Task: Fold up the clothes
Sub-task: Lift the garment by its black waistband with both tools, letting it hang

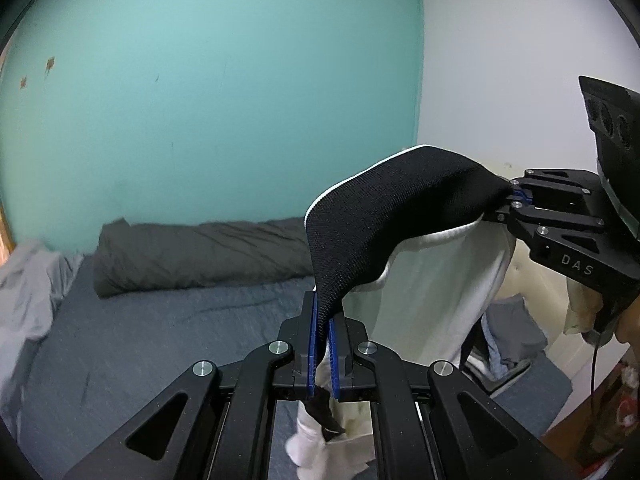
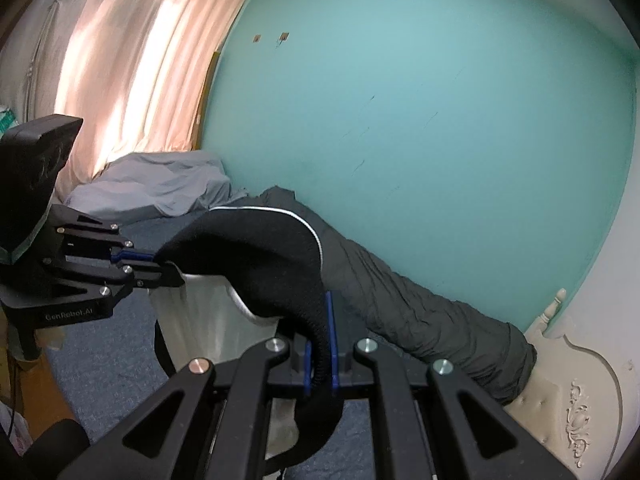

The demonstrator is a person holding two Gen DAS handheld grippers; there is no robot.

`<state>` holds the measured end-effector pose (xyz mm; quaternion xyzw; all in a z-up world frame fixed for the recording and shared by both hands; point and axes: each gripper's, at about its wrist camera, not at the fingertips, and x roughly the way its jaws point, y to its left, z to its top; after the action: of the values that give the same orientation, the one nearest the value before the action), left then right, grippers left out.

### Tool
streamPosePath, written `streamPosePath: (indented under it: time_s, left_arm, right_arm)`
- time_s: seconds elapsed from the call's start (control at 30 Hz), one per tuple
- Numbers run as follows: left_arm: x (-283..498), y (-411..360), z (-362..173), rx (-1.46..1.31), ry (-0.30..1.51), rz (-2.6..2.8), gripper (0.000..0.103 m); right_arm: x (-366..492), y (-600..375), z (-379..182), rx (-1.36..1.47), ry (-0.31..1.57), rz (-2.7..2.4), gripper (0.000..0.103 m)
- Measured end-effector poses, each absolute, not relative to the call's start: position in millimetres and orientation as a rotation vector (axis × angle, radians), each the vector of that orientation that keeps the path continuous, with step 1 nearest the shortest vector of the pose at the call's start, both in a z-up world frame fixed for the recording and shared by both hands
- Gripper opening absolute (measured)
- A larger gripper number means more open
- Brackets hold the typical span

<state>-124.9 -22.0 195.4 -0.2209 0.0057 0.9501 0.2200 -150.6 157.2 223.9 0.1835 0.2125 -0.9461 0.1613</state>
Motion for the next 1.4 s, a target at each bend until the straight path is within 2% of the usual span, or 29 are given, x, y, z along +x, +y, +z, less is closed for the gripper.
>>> streamPosePath:
  time_s: [0.13, 0.33, 0.4, 0.47, 0.53, 0.73, 0.87, 1.4]
  left_arm:
    - [-137, -34, 177, -0.660, -0.043, 2.609, 0.006]
    - [-144, -36, 158, -0.679, -0.009, 2.594, 0.008]
    - [-144, -38, 153, -0.678, -0.013, 2.591, 0.014]
    - [-145, -39, 149, -0.681, 0.004, 2.596, 0.026]
    - [-141, -40, 146, -0.692, 0.015, 2.596, 0.031]
    - [-139, -37, 132, -0.751, 0.046, 2.545, 0.034]
    - [-140, -30, 116, -0.791, 0.026, 2.486, 0.044]
    - [-141, -7, 77, -0.843, 0.074, 2.345, 0.044]
  right_arm:
    - [-153, 154, 208, 0.559, 0.597, -2.677, 0.006]
    - [-160, 151, 189, 0.636, 0.579, -2.637, 0.006]
    - [-162, 150, 185, 0.649, 0.586, -2.633, 0.006]
    - [-163, 151, 182, 0.662, 0.593, -2.635, 0.006]
    - [-166, 149, 180, 0.679, 0.585, -2.634, 0.006]
    - [-166, 145, 172, 0.711, 0.579, -2.618, 0.006]
    - [-164, 146, 170, 0.721, 0.588, -2.614, 0.006]
    - [-161, 138, 161, 0.696, 0.651, -2.590, 0.006]
